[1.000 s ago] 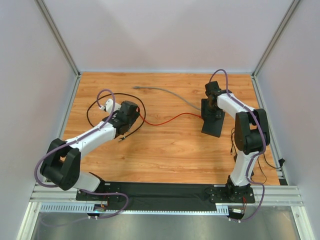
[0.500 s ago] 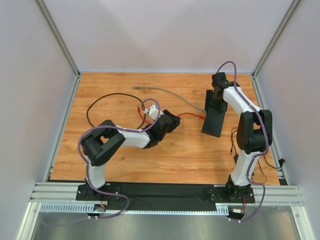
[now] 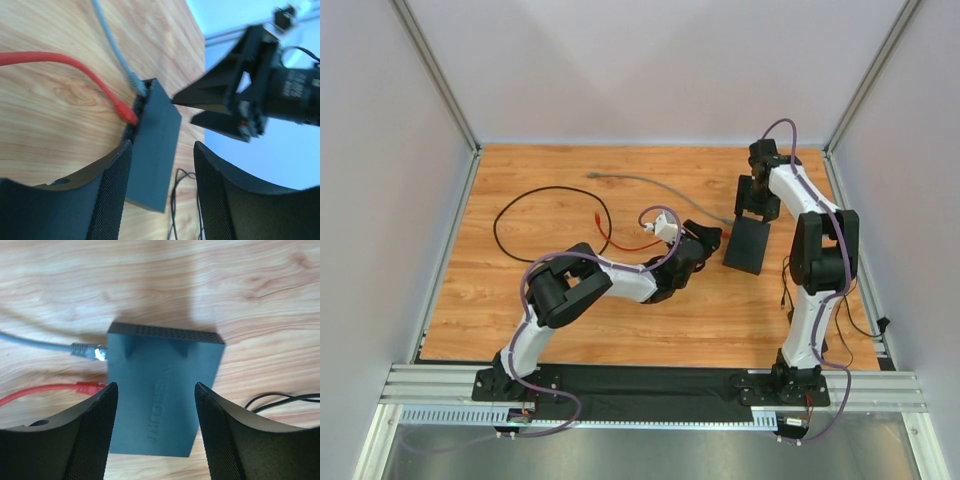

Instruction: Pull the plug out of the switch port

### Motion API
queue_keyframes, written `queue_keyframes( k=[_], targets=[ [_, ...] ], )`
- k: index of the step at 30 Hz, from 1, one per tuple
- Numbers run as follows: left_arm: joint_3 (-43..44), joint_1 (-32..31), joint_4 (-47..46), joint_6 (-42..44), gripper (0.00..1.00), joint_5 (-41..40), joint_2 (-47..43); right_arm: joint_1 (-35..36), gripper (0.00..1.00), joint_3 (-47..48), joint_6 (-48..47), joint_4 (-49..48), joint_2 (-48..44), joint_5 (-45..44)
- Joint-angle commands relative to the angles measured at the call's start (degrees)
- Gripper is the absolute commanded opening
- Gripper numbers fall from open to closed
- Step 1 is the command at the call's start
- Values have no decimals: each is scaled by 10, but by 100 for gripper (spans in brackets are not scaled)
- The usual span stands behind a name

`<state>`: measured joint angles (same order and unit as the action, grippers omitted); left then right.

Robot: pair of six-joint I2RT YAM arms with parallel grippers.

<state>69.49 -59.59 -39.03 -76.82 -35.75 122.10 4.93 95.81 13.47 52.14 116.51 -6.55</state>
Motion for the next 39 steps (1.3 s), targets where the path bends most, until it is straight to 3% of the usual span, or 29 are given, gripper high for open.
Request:
queue_keyframes(
  k=[1, 10, 14, 29, 31, 39],
  targets=[
    [14, 3, -2, -57, 61, -22, 32, -19, 65, 32, -9, 11, 6, -23],
    [71, 3, 47, -106, 58, -19, 69, -18, 65, 62, -32, 34, 22, -49],
    [128, 2, 135, -121, 57, 0, 84, -9, 65, 89, -42, 66, 40, -78],
    [187, 2, 181, -179, 49, 15, 137, 18, 62, 166, -48, 107, 84, -73],
    [194, 2, 189, -183, 44, 16, 144, 21, 61, 168, -49, 105, 90, -73],
    [216, 3, 190, -182, 43, 28, 165, 27, 57, 159, -53, 100, 101, -61]
  ],
)
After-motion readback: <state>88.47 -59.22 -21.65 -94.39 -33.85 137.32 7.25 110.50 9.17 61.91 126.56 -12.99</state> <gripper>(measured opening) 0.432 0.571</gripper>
